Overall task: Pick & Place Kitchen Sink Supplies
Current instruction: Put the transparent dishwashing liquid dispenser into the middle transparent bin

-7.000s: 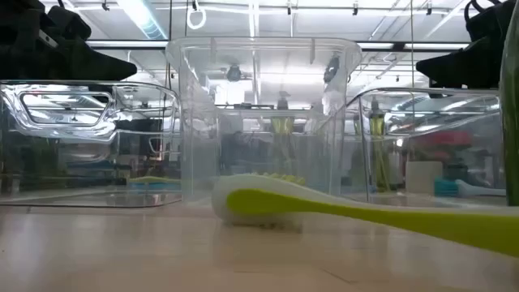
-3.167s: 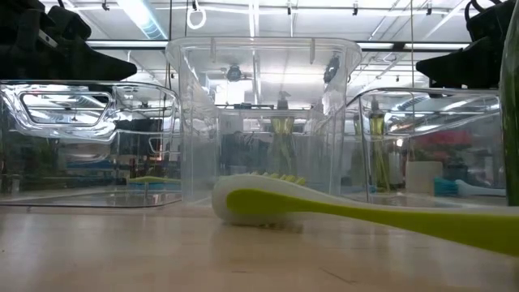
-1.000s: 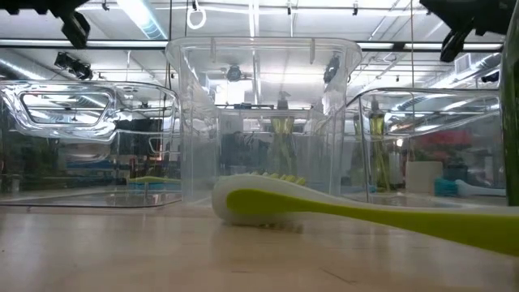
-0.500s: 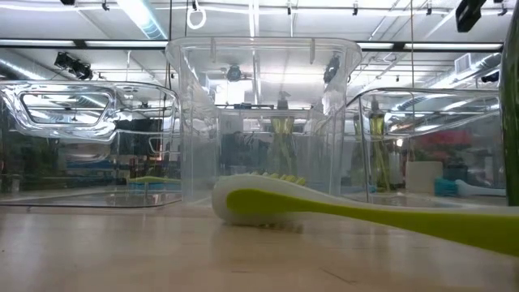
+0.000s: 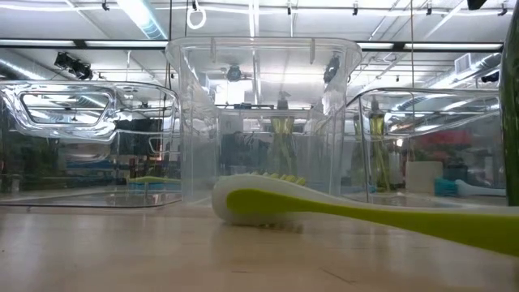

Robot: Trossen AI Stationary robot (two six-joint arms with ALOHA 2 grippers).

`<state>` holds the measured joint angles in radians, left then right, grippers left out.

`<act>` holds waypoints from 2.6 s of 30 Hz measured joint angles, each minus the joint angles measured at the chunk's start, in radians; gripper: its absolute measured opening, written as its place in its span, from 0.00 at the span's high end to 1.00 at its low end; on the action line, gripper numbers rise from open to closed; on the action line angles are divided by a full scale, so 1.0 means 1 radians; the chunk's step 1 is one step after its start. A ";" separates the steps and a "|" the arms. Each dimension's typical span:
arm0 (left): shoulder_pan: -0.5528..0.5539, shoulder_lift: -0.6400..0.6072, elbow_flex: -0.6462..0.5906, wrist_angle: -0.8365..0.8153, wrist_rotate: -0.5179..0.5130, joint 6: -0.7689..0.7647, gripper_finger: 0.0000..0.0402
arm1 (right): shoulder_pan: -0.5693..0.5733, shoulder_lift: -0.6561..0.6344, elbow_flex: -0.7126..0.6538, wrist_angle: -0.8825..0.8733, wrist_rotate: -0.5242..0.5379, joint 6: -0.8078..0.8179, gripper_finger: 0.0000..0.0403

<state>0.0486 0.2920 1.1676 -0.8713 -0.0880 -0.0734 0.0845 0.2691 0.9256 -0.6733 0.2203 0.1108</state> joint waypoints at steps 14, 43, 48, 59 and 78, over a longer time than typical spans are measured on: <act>0.000 0.000 0.019 -0.025 -0.043 0.002 0.95 | 0.000 0.000 0.011 -0.049 0.000 0.012 1.00; 0.000 0.000 0.019 -0.023 -0.042 0.007 0.95 | 0.000 0.000 0.011 -0.072 -0.128 0.031 0.96; 0.000 0.000 0.019 -0.023 -0.042 0.007 0.95 | 0.000 0.000 0.011 -0.118 -0.155 -0.009 0.96; 0.000 0.000 0.019 -0.023 -0.042 0.007 0.95 | 0.000 0.000 0.011 -0.138 -0.133 -0.052 0.96; 0.000 0.000 0.019 -0.023 -0.042 0.007 0.95 | -0.005 0.000 0.008 -0.191 0.030 -0.146 0.96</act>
<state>0.0483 0.2916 1.1866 -0.8944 -0.1303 -0.0662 0.0790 0.2691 0.9337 -0.8647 0.2501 -0.0350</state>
